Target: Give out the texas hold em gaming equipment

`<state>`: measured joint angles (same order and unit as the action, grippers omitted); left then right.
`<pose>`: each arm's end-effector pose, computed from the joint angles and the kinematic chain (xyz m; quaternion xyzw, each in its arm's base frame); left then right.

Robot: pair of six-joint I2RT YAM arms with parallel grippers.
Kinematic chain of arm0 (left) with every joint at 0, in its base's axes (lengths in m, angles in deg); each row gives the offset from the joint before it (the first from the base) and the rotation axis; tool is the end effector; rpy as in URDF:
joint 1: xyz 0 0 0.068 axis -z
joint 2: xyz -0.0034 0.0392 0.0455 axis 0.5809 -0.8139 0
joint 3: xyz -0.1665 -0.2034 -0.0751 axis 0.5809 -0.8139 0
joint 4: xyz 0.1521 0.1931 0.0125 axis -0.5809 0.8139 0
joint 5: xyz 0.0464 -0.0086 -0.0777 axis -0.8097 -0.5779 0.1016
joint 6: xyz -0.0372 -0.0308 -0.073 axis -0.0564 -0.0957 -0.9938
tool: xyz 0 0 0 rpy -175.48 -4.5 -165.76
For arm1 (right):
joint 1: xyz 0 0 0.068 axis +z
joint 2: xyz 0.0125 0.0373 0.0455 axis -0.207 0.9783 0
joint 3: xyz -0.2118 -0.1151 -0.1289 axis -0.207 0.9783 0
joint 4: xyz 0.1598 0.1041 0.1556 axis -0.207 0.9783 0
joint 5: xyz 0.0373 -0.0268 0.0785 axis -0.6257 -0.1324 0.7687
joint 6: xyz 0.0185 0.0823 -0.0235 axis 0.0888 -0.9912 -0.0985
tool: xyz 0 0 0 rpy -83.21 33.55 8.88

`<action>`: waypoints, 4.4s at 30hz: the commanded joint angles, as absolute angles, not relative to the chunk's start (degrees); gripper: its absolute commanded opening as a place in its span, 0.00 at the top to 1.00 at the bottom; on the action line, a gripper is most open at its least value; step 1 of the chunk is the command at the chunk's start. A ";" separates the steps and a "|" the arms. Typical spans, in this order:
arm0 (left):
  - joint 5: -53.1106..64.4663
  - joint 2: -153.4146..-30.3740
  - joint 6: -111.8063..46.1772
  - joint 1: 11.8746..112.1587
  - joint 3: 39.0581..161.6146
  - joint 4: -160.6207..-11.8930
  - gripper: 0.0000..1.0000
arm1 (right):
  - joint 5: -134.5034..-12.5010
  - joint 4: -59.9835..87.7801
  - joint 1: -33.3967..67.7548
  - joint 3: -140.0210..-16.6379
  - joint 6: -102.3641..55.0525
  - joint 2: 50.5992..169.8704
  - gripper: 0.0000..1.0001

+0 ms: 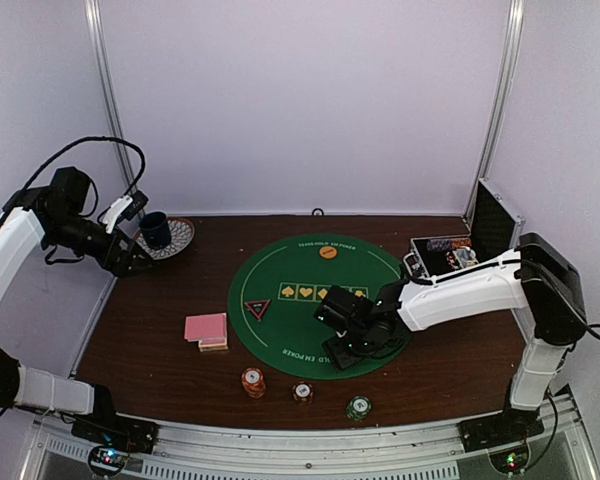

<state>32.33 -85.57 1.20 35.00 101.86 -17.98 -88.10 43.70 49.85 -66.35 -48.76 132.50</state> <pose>0.2145 -0.0425 0.3178 0.2481 0.8939 -0.2384 0.2875 0.1722 0.3011 0.1291 -0.2433 0.9526 0.0850 0.1616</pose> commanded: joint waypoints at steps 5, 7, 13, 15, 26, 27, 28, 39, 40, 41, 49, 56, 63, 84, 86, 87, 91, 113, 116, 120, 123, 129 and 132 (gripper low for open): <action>33.63 -84.35 1.58 35.31 102.79 -17.57 0.02 | -90.80 41.49 50.07 -66.47 -50.26 135.84 0.39; 33.48 -84.22 1.62 35.34 102.79 -17.62 0.03 | -91.21 41.31 49.80 -65.64 -50.70 135.63 0.41; 33.78 -84.33 1.79 35.32 102.44 -17.55 0.02 | -92.16 41.78 47.57 -62.09 -51.81 132.71 0.47; 34.03 -84.62 1.79 35.34 102.56 -17.60 0.02 | -92.59 42.01 46.67 -60.73 -51.81 131.23 0.48; 34.99 -85.33 1.62 35.34 103.40 -17.60 0.02 | -93.45 43.64 43.51 -54.96 -51.03 126.69 0.49; 35.03 -85.35 1.54 35.32 103.40 -17.62 0.02 | -93.51 43.75 43.29 -54.60 -51.05 126.28 0.49; 35.10 -85.42 1.49 35.34 103.40 -17.62 0.02 | -93.48 43.92 43.07 -54.29 -51.03 125.89 0.48; 35.51 -85.88 2.36 35.34 104.39 -16.01 0.02 | -91.79 51.42 44.07 -60.11 -46.75 120.97 0.16; 35.65 -86.03 2.54 35.31 104.63 -15.59 0.02 | -91.82 53.10 44.50 -61.08 -46.09 120.08 0.14; 35.66 -86.25 2.66 35.29 104.97 -15.19 0.02 | -91.55 54.81 45.05 -62.02 -45.77 119.18 0.14; 36.23 -86.40 3.57 35.27 106.08 -13.66 0.02 | -88.29 64.19 55.43 -63.78 -50.52 111.43 0.18; 36.59 -86.72 4.06 35.29 105.22 -12.98 0.02 | -86.04 61.65 63.88 -61.32 -57.22 114.84 0.18; 36.43 -86.76 4.45 35.32 105.25 -13.00 0.02 | -83.85 58.26 64.51 -61.13 -55.77 119.60 0.18; 35.68 -86.62 4.43 35.31 105.60 -13.03 0.02 | -79.38 52.92 64.47 -58.51 -53.84 123.13 0.43; 35.65 -86.58 4.43 35.34 105.60 -13.04 0.02 | -79.58 53.13 64.48 -58.58 -53.84 122.87 0.46; 35.65 -86.66 4.43 35.34 105.60 -13.05 0.02 | -79.73 53.31 64.44 -58.66 -53.84 122.78 0.47; 35.79 -86.66 4.34 35.30 105.47 -13.03 0.02 | -80.25 54.09 64.43 -59.04 -53.71 122.28 0.51; 35.43 -86.88 4.08 35.34 105.21 -12.98 0.02 | -84.28 64.74 61.61 -69.34 -49.57 120.21 0.65; 35.51 -87.03 3.92 35.33 105.50 -13.00 0.02 | -84.35 65.44 56.82 -72.91 -47.45 120.28 0.66; 35.66 -87.04 3.73 35.34 105.38 -12.99 0.02 | -84.00 65.60 47.94 -79.77 -43.32 123.57 0.66; 35.30 -86.96 3.66 35.34 105.32 -13.01 0.02 | -85.19 65.21 42.03 -86.63 -39.68 128.51 0.66; 35.75 -86.76 3.46 35.34 105.61 -13.04 0.02 | -83.95 62.79 33.25 -100.33 -35.89 142.85 0.66; 36.00 -86.59 3.39 35.34 105.92 -12.99 0.02 | -84.17 63.50 31.01 -107.58 -34.18 150.04 0.67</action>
